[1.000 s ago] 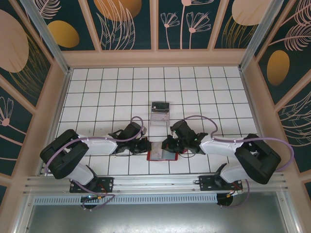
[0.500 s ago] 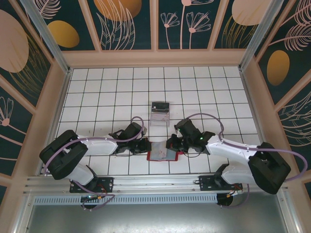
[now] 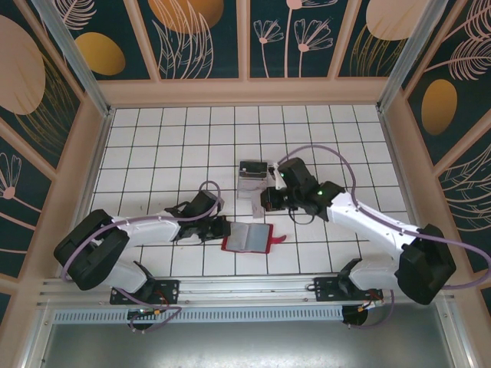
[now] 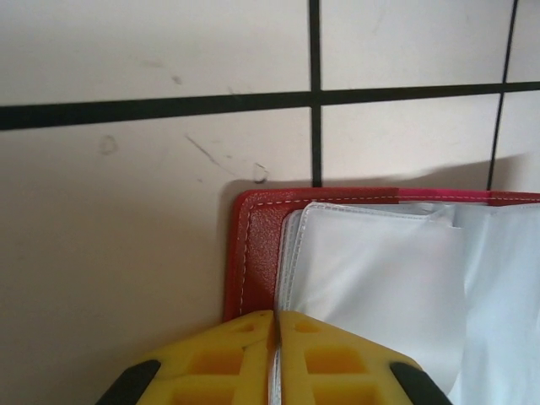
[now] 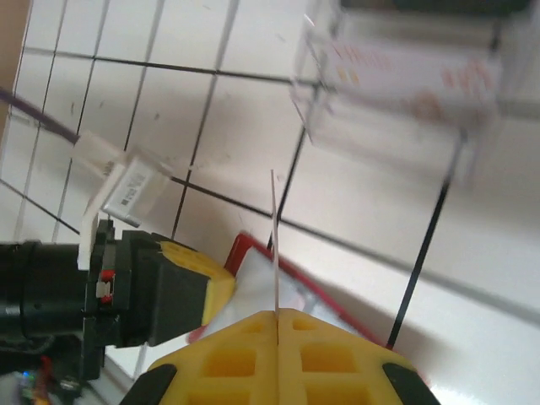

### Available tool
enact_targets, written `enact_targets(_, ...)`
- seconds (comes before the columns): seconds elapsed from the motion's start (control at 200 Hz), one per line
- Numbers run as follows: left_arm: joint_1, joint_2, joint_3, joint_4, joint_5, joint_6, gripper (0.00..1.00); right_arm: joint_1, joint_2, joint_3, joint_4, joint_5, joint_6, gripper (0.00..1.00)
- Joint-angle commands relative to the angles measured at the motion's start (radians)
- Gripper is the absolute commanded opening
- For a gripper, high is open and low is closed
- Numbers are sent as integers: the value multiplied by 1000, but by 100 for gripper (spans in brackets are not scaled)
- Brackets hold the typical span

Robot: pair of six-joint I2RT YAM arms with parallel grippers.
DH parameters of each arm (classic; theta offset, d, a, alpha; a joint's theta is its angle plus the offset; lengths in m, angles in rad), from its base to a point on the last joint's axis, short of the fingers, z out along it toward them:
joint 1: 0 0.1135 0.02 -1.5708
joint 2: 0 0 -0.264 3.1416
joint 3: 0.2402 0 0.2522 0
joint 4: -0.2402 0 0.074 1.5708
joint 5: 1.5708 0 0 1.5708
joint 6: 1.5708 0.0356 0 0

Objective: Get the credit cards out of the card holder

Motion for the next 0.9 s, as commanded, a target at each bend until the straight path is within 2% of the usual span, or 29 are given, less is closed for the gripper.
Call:
enact_targets(0.0, 18, 19, -22, -229, -139, 55, 15, -5, 39, 84, -88, 64, -396, 0)
enact_targets(0.18, 19, -19, 11, -232, -130, 54, 22, -11, 179, 278, -247, 107, -858, 0)
enact_targets(0.34, 18, -45, 29, -245, -132, 59, 24, -16, 342, 436, -397, 155, -1104, 0)
enact_targets(0.555, 18, -41, 29, -232, -140, 59, 25, -38, 541, 655, -559, 142, -1236, 0)
enact_targets(0.896, 19, -34, 46, -229, -145, 61, 28, -54, 702, 866, -691, 130, -1334, 0)
